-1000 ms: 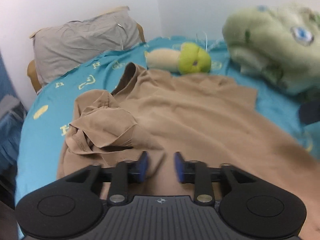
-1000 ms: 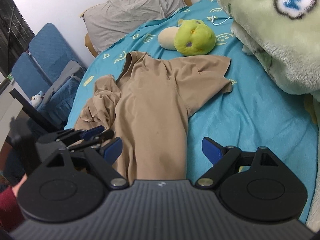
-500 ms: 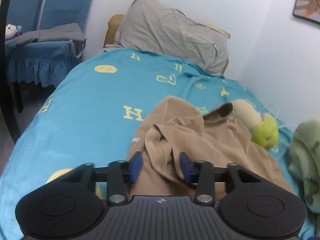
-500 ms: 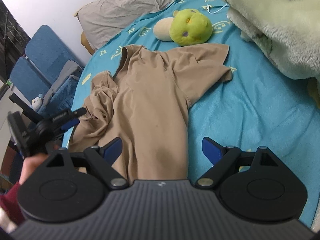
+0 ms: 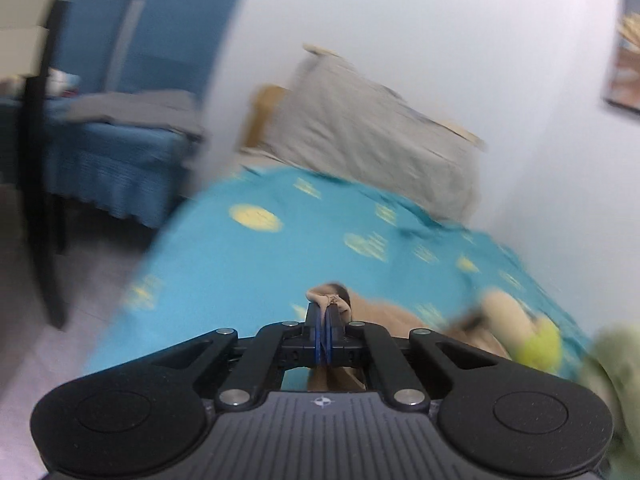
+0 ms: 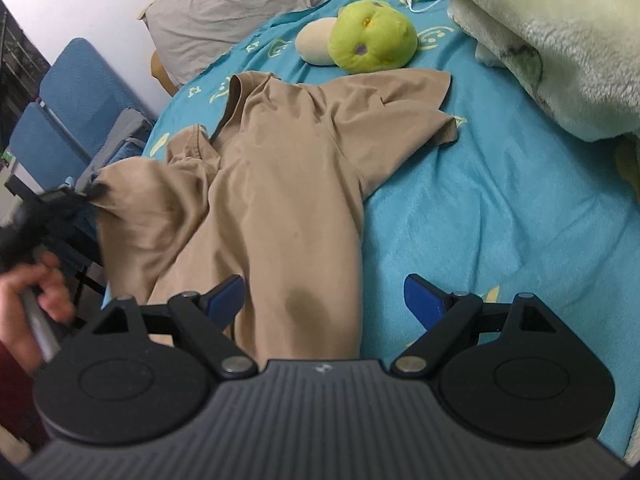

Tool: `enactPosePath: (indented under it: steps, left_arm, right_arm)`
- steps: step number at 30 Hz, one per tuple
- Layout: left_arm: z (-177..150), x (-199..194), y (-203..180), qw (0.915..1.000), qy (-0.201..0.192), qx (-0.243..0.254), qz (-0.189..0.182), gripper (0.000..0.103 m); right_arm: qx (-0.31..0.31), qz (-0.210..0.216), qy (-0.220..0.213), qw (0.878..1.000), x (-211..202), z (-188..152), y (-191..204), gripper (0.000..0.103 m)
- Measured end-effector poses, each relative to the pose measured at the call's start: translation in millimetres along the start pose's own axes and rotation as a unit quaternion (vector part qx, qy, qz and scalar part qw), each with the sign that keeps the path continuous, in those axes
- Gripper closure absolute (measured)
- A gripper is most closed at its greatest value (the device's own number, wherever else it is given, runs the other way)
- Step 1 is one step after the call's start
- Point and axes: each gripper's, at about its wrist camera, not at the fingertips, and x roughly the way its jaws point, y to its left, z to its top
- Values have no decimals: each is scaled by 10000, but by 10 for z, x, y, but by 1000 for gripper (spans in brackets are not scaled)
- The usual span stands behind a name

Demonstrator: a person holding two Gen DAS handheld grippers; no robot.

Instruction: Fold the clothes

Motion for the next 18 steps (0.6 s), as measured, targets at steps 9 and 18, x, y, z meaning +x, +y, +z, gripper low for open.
enactPosePath:
  steps: [9,18]
  left_arm:
    - [254,255,997,9810,390,-590,1804,99]
    - [-286,-124,1138,9933,334,-862,696,51]
  right_arm:
    - [-153,-201,37,9997,85,-8,26,15]
    - [-222,-194,80,9995,113,-22,43,15]
